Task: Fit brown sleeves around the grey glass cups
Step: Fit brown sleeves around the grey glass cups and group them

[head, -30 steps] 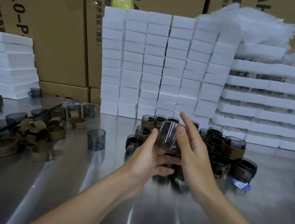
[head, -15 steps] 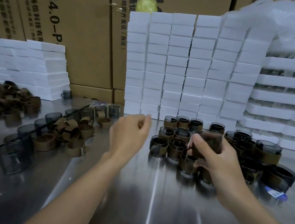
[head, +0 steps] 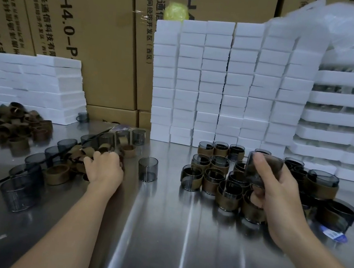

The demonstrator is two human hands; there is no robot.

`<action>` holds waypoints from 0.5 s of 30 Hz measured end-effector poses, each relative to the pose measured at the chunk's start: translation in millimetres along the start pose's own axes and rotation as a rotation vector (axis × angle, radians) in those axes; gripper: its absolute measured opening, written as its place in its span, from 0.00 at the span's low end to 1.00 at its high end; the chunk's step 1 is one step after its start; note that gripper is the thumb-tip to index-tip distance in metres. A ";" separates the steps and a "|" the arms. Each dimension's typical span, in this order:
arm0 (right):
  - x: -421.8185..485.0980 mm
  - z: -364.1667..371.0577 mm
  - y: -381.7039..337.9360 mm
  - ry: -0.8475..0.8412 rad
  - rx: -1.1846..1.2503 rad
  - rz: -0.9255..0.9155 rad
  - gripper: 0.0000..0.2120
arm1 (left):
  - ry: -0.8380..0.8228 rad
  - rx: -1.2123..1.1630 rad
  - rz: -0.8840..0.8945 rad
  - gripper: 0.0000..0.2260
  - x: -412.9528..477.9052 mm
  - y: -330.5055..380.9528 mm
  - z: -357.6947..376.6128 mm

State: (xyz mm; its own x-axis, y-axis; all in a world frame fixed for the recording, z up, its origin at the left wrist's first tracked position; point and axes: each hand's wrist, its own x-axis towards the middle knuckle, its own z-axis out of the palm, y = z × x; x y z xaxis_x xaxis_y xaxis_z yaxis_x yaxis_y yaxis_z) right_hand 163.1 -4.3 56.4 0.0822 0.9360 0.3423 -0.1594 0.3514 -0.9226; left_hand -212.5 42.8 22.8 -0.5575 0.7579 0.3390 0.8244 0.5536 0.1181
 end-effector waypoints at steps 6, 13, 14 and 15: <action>5.1 -2.1 -3.1 -0.035 0.050 -0.039 0.26 | 0.186 -0.699 0.087 0.04 -7.0 24.6 -24.0; 1.6 -2.6 -11.2 -0.002 -0.173 -0.153 0.20 | -0.207 -1.557 0.308 0.11 -65.0 87.1 -70.2; 1.9 -2.6 -11.4 -0.006 -0.172 -0.166 0.20 | -0.272 -1.564 0.332 0.16 -72.8 93.0 -71.4; 1.6 -2.1 -11.7 -0.006 -0.176 -0.183 0.19 | -0.333 -1.562 0.360 0.20 -79.4 98.2 -71.9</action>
State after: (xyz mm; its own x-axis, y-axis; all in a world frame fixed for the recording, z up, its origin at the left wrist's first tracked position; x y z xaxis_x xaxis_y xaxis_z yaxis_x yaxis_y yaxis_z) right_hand 167.2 -7.0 67.4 0.0876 0.8573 0.5073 0.0310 0.5067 -0.8616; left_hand -80.3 12.2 74.6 -0.1510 0.9142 0.3761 0.0869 -0.3667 0.9263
